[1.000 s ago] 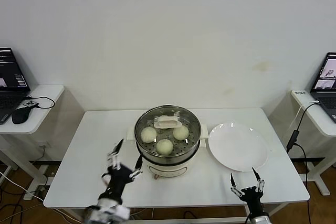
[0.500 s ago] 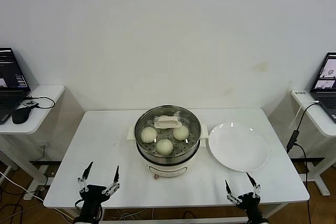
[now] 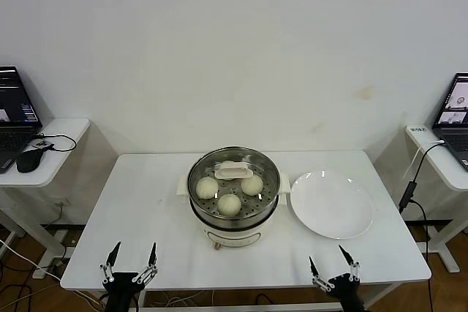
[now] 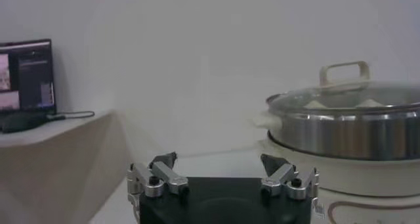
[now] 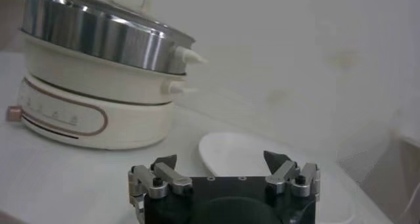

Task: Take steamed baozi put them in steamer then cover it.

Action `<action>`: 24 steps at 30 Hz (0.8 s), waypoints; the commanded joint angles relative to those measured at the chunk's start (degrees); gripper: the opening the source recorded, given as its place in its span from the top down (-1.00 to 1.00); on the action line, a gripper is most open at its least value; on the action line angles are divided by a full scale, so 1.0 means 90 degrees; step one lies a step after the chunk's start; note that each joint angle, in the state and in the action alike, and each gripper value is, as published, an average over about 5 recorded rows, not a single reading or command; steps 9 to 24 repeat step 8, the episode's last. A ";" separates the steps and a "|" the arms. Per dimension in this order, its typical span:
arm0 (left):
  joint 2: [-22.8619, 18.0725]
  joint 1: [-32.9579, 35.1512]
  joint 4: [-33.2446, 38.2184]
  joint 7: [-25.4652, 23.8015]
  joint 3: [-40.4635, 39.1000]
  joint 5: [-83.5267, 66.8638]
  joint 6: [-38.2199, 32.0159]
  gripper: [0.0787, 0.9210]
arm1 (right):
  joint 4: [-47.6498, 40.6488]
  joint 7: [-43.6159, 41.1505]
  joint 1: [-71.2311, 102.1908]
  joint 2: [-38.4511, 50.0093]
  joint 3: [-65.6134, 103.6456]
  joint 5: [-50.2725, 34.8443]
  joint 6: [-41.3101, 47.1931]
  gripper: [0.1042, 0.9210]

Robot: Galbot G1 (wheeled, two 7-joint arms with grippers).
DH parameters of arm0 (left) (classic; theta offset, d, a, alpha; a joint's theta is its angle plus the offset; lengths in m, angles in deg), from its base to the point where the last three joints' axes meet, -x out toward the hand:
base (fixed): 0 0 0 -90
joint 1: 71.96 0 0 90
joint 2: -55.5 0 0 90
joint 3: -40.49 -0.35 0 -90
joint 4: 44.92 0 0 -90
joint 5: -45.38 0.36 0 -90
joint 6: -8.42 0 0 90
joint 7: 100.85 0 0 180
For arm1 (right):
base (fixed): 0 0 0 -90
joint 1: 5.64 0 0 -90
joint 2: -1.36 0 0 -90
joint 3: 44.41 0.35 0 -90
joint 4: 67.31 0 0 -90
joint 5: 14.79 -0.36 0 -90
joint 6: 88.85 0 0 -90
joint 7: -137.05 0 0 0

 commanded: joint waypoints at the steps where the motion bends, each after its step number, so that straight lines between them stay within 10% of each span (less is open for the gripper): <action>1: 0.0019 0.0099 -0.0158 -0.0075 0.0096 -0.0474 -0.0119 -0.77 | 0.0372 -0.0051 0.0216 0.0054 -0.0058 -0.0447 0.0455 -0.76; 24: 0.0035 0.0077 -0.0213 -0.0100 0.0063 -0.0435 -0.0105 -0.77 | 0.0436 -0.0072 0.0285 0.0045 -0.0015 -0.0477 0.0455 -0.76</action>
